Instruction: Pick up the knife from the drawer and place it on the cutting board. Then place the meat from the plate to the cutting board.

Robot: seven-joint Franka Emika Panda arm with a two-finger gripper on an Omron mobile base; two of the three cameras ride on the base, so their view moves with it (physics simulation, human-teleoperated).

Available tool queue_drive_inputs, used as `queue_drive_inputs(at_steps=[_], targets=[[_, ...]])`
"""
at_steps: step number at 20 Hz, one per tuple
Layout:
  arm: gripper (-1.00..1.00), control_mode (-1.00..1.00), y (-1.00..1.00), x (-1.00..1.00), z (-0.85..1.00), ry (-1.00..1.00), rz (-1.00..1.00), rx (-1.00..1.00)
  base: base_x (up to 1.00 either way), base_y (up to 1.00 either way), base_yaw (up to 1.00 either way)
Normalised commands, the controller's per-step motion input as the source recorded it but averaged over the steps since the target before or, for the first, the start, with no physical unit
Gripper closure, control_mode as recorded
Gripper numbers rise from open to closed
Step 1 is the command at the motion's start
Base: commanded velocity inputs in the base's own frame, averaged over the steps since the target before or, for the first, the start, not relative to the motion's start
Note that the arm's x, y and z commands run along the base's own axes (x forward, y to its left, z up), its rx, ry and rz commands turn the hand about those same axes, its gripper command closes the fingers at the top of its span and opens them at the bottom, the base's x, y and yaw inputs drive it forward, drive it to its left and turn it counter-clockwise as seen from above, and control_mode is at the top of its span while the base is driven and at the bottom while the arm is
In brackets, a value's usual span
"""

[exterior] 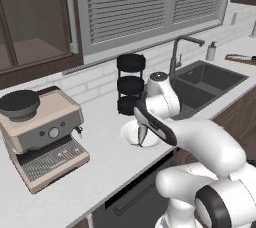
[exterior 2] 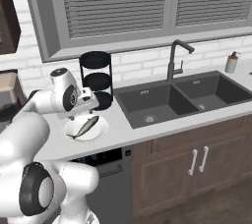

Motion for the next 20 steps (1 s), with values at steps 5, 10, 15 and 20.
queue_drive_inputs(at_steps=[5, 10, 15, 20], targets=[[-1.0, -1.0, -0.08, -0.01, -0.38, 0.25, -0.86, 0.37, 0.0, 0.0, 0.0], [-1.0, -1.0, 0.12, 0.09, -0.71, 0.07, -0.71, 0.27, 0.0, 0.0, 0.0], [-1.0, -1.0, 0.32, 0.26, -0.37, 0.0, -0.37, 0.08, 0.0, 0.0, 0.0], [-1.0, -1.0, 0.09, 0.11, -0.02, 0.0, -0.02, 0.02, 0.0, 0.0, 0.0]])
